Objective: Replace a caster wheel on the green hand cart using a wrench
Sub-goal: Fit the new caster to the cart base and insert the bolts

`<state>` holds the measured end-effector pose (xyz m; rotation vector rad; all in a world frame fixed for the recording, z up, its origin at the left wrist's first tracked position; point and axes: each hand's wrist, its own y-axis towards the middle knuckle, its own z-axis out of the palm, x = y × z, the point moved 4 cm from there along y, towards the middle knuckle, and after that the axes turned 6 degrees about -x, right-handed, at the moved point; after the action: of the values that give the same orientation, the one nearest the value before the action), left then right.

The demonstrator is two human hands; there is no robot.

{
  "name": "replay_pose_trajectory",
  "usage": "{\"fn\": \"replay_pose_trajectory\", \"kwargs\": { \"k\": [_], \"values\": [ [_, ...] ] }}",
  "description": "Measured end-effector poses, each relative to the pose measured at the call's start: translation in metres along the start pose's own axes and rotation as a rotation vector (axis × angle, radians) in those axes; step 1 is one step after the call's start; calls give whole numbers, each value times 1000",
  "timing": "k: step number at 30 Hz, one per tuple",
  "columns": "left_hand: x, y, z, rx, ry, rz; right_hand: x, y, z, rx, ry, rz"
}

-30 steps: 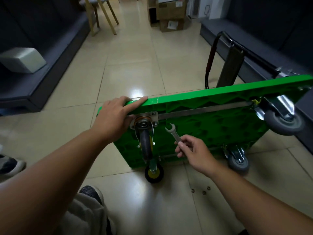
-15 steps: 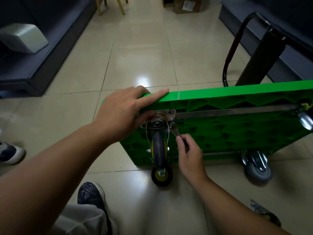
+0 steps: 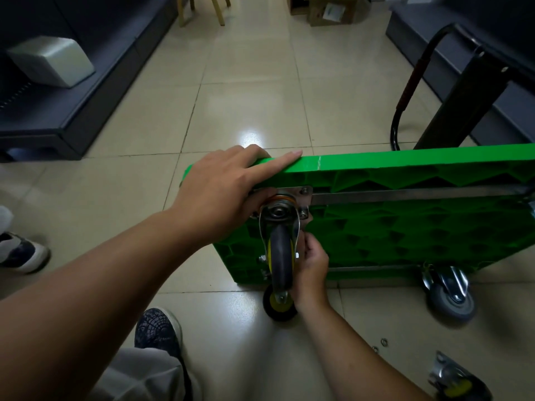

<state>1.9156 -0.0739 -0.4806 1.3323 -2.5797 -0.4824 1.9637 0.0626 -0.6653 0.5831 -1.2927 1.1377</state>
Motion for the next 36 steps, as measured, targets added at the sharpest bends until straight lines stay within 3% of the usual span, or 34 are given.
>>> {"fn": "replay_pose_trajectory", "kwargs": {
  "k": [2,8,23,36],
  "values": [
    [1,1,0,-8,-2,0,9,4,-13,41,-212,-188],
    [0,2,1,-16,-4,-1,23,1,-30,83,-519,-361],
    [-2,7,4,-25,2,11,4,23,-15,109,-288,-214],
    [2,8,6,-62,29,40,-13,29,-14,55,-345,-173]
  ]
}}
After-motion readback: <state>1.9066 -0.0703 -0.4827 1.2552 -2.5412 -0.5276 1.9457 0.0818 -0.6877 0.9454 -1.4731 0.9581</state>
